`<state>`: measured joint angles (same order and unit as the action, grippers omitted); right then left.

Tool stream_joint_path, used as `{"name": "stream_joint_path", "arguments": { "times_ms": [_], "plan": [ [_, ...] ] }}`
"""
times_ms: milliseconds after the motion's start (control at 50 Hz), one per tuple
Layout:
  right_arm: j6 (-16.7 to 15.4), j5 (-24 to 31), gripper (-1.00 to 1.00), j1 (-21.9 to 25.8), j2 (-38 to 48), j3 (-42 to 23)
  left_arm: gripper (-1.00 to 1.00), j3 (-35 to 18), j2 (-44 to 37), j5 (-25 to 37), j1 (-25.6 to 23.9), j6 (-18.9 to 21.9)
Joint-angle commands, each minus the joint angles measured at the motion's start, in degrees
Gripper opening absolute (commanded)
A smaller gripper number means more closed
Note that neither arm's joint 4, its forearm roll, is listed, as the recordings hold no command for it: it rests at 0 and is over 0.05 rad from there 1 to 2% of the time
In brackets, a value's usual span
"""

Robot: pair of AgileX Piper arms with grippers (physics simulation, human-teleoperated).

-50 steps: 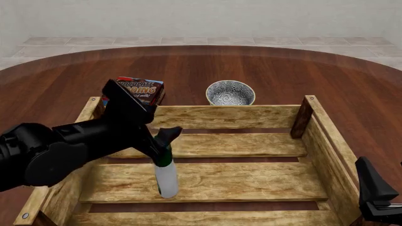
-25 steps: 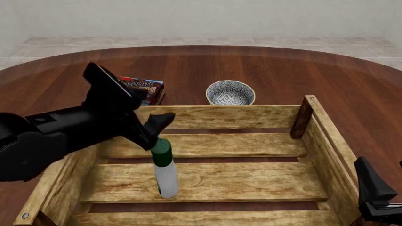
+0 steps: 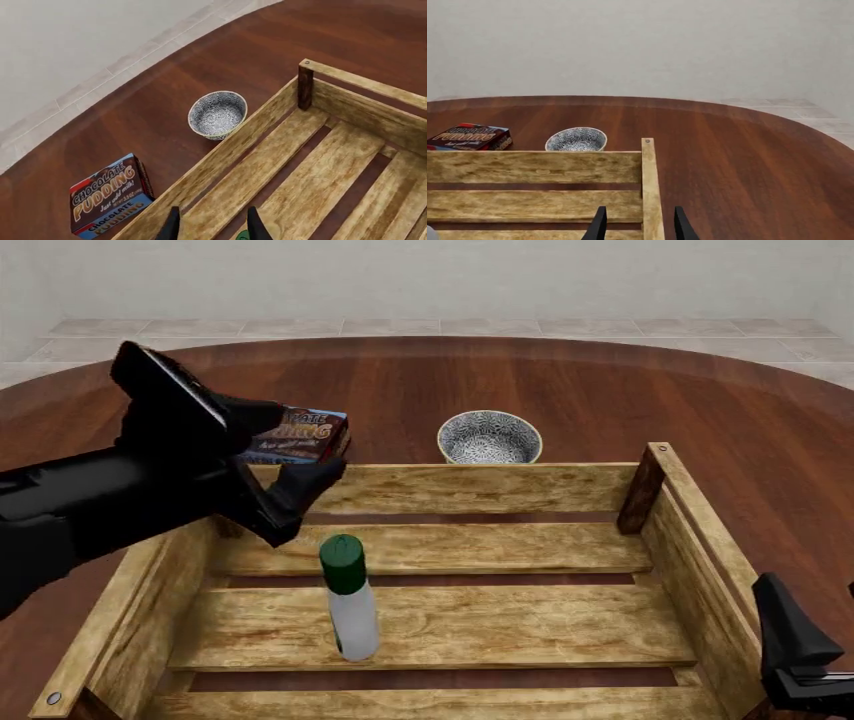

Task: Pick up the salad dressing and put it in the tray.

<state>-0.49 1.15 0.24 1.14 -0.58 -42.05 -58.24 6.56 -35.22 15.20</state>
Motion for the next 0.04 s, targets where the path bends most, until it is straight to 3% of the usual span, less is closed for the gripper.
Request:
{"name": "stream_joint_path", "arguments": {
  "times_ms": [20,40],
  "plan": [
    [0.00,0.09,1.00,-0.01,-0.22,0.09,1.00,-0.37,3.61,1.56,1.02,0.77],
    [-0.02,0.07,1.00,0.01,-0.25,0.13,1.00,-0.53,3.83,1.73,0.98,0.82]
  ]
}}
